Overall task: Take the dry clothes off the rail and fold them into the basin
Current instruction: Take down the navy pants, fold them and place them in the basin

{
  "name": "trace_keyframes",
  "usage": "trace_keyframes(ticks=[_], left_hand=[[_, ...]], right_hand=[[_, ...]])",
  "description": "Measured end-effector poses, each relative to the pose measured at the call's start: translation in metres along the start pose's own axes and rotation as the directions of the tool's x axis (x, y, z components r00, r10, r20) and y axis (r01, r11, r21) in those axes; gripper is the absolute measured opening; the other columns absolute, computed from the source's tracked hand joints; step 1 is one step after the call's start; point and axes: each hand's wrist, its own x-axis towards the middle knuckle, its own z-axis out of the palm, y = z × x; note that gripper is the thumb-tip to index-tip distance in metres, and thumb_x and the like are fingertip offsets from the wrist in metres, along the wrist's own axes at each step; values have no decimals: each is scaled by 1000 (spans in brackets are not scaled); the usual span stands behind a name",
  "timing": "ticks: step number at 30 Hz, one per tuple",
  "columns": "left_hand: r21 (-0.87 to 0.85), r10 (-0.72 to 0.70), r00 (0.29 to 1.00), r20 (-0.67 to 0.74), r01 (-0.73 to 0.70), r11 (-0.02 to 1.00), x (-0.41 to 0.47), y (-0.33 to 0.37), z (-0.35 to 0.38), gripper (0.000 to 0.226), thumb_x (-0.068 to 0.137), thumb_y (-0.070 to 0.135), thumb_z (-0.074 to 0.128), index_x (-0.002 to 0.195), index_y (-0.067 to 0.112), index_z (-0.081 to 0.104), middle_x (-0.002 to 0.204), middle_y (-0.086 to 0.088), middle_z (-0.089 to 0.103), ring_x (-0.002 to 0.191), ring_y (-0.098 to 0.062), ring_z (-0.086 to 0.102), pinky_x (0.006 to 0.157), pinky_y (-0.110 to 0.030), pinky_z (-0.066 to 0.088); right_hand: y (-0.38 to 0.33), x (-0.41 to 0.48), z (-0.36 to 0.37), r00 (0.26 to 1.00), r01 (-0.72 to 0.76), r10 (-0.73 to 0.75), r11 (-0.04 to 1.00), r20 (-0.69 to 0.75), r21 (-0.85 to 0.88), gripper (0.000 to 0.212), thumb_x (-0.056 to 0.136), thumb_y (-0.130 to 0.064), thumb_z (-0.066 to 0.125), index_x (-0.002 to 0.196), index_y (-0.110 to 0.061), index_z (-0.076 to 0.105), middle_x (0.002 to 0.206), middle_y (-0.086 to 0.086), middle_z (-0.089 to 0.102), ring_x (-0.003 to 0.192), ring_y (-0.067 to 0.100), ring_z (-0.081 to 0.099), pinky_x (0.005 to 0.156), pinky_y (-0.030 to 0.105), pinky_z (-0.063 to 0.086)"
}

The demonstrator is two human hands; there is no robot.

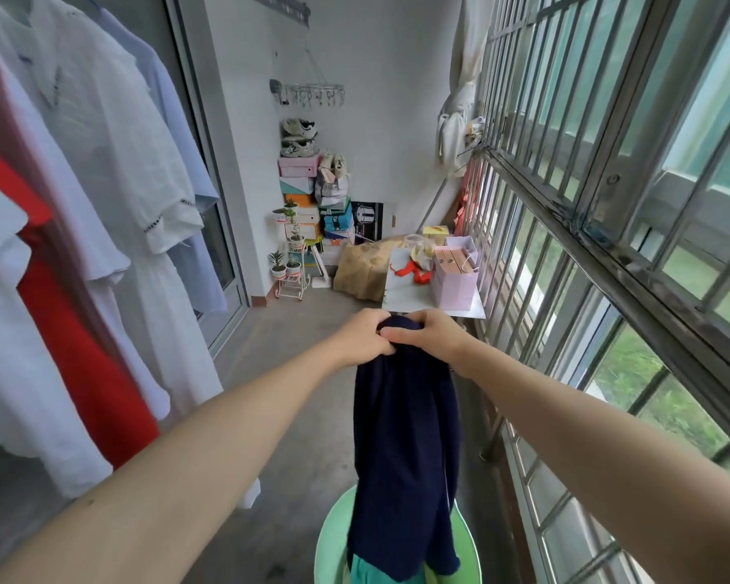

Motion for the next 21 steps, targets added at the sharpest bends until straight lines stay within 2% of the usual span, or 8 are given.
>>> trace_keyframes(ticks=[2,4,6,8,11,13,16,21], left_hand=[[0,24,1000,-12,-24,1000,3,5,-6,28,75,-8,60,69,19,54,68,5,55,68,-13,51,61,-21,39],[24,41,996,-74,-39,999,6,9,-14,21,72,-8,58,65,12,54,66,1,52,65,-14,48,62,-28,36],[44,40,984,-171,-33,999,8,14,-23,4,70,-4,59,72,-2,57,69,-6,53,67,-17,46,61,-29,32],[61,46,971,-235,-32,998,8,20,-30,7,70,0,60,77,-1,60,75,-10,57,73,-21,50,65,-30,35],[26,64,958,-281,-60,998,0,31,-42,10,71,-1,58,70,10,58,75,-7,58,77,-22,52,69,-30,37],[-5,68,927,-369,-75,997,-6,33,-54,14,69,0,57,64,13,54,69,-5,55,73,-21,51,67,-31,36],[-70,28,860,-509,-73,995,-17,29,-79,13,67,3,56,78,3,62,81,-14,64,81,-25,58,75,-36,44],[-170,-71,814,-576,-34,985,-40,9,-100,19,73,-1,56,69,18,58,65,6,53,68,-12,48,64,-26,35]], right_hand=[[5,-4,-9,998,-8,1,992,58,124,38,79,-33,74,103,-3,69,102,15,71,93,27,68,89,38,55],[12,-6,-12,995,-18,5,992,103,128,35,79,-26,75,105,-4,68,104,13,71,95,25,68,90,37,54],[22,-6,-6,996,-10,17,997,91,-75,21,77,-17,75,94,-7,68,98,9,70,94,25,66,89,37,53],[33,-5,6,1000,-18,20,964,3,-266,9,75,-13,71,79,-12,64,91,9,67,93,28,65,86,40,53],[48,-4,21,992,-89,55,946,-117,-312,13,75,-18,67,69,-16,55,86,7,64,88,29,64,76,36,51],[61,-3,29,985,-136,82,913,-152,-385,11,74,-25,66,78,-17,59,88,5,65,90,28,64,75,34,50],[81,-6,34,965,-240,160,862,-210,-446,27,77,-34,64,100,-19,63,100,6,65,97,28,64,80,33,51],[107,-11,31,920,-368,263,836,-292,-408,32,83,-32,57,107,-13,63,105,11,66,95,30,64,72,29,45]])
